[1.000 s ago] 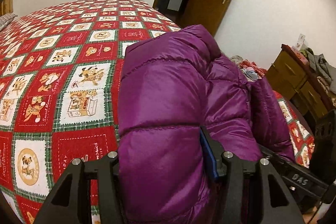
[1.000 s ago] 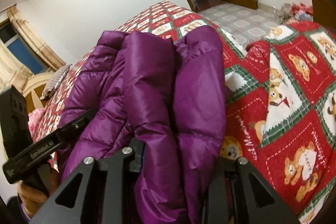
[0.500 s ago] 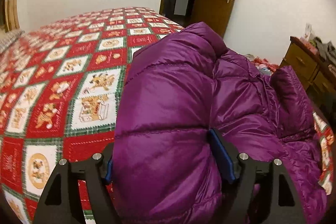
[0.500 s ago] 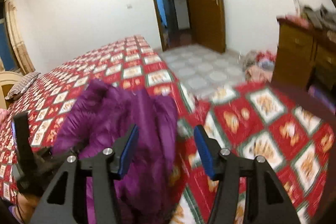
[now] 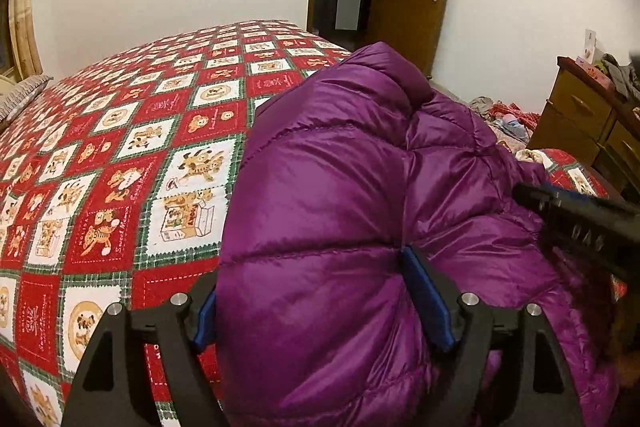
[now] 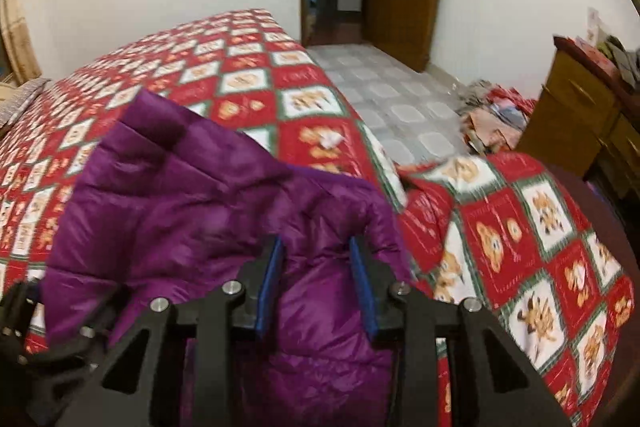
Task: Fold large clothes
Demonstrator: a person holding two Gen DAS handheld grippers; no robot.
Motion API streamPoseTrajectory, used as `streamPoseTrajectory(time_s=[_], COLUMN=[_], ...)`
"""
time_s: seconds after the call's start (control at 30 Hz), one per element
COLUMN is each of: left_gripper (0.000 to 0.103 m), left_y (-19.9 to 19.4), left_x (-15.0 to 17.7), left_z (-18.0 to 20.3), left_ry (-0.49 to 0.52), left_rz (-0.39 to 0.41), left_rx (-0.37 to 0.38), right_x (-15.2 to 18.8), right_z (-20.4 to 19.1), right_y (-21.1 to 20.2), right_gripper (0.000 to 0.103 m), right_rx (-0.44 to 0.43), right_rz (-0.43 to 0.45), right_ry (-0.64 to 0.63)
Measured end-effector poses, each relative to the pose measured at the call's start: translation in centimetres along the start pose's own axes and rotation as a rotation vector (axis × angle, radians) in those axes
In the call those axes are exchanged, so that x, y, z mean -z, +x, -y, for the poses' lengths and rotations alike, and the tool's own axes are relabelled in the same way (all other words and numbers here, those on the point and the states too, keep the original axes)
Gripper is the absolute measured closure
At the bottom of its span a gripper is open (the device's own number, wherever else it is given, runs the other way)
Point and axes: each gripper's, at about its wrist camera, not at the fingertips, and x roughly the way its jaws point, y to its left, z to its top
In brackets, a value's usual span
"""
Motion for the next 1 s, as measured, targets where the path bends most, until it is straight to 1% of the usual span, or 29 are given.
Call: streamPoseTrajectory(time_s=[0.1,0.23,0.43,0.53,0.63,0.73,0.77,0.8,0.87,1.0], left_gripper=[0.019,0.012,0.006,0.005,0.005,0.005,0.005,0.005,0.005,0.005], left_y=[0.1,0.6,1.8,1.7,0.6,-0.8,-1.3,-1.8,-2.8,-4.8], left_x=[-0.1,-0.4,-0.8,-0.8,-0.7,-0.3,-0.2,0.0,0.5,1.4], left_z=[0.2,0.3,0.3,0.3,0.3,-0.1,-0.2,-0.2,-0.3,-0.3], left_ry=[0.010,0.013,-0.009,-0.007,0.028,0.053,0.064,0.075,0.089,0.104], left_rz=[0.000,-0.003,-0.023,-0.036,-0.056,-0.052,-0.046,-0.042,-0.033,-0.019], left_rx=[-0.006,-0.028,-0.036,-0.043,-0.048,-0.058,-0.063,-0.067,-0.079,-0.086], right_x=[1.0,1.7,1.4,1.1,1.0,1.5,1.9,2.4,3.6,6.2], right_z=[1.0,0.6,0.8,0.7,0.3,0.4,0.7,1.0,1.6,1.5], right_y=[0.6,0.8,1.2,1.4,1.3,0.1,-0.8,-1.8,-3.7,-6.7], right_gripper=[0.065,0.065,0.065,0.063,0.057,0.037,0.028,0.026,0.026,0.026], right_rx=[0.000,0.039,0.047,0.057,0.080,0.087,0.086,0.076,0.047,0.055], right_rz=[0.001,0.023,0.017,0.018,0.018,0.017,0.026,0.038,0.056,0.075], right_ry=[0.028,0.015,0.041,0.038,0.016,0.000,0.010,0.029,0.072,0.119])
